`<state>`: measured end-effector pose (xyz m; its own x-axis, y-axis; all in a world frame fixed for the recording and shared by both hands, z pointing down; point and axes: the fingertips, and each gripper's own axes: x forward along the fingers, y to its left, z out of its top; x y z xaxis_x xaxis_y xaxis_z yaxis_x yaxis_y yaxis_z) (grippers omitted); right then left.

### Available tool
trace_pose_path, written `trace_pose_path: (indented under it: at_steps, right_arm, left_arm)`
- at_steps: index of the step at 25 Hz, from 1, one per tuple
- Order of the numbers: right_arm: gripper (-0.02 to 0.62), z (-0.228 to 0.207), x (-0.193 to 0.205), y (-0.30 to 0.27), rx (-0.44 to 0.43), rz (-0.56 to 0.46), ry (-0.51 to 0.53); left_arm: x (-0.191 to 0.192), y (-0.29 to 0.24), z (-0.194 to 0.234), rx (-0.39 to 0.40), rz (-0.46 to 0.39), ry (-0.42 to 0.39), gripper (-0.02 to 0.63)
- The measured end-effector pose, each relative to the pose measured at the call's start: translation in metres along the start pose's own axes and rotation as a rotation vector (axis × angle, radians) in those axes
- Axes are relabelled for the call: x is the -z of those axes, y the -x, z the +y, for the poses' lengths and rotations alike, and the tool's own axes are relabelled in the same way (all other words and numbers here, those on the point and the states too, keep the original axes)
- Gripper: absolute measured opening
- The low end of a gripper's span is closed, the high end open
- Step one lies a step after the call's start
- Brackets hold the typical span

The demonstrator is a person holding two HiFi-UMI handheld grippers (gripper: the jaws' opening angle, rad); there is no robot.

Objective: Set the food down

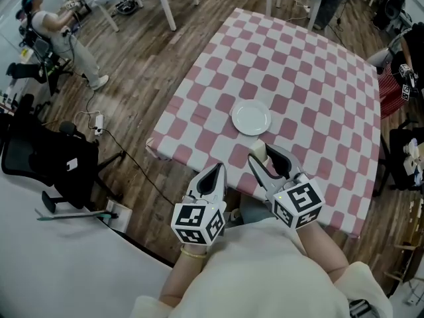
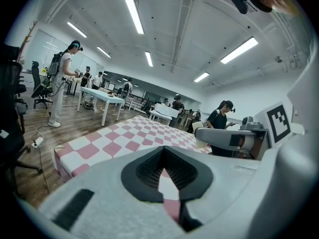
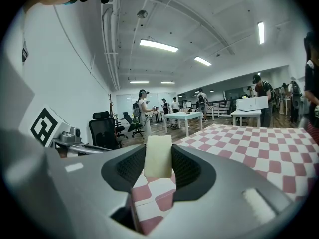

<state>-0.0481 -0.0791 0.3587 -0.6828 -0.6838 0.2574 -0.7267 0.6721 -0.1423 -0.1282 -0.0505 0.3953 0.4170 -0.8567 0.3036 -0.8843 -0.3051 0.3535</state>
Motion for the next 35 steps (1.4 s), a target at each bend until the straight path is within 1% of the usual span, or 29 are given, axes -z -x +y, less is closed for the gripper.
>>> trace_pose_path:
  at_steps: [10,18,26,35]
  right_arm:
    - [0.172,-0.028,-0.008,-0.015,0.034,-0.001,0.021]
    - [0.172,-0.054,-0.012,-0.045,0.047,0.01,0.023]
    - [0.172,-0.074,-0.007,-0.067,0.065,0.046,0.009]
    - [0.172,-0.096,0.008,-0.09,0.063,0.106,-0.004]
  left_arm:
    - [-0.01,-0.023,0.006,0.016,-0.007,-0.012,0.0]
    - [-0.018,-0.053,0.021,0.022,0.02,-0.024,0.0]
    - [-0.024,-0.083,0.03,0.049,0.043,-0.021,0.0]
    - [-0.02,-0.112,0.041,0.048,0.078,0.0,0.0]
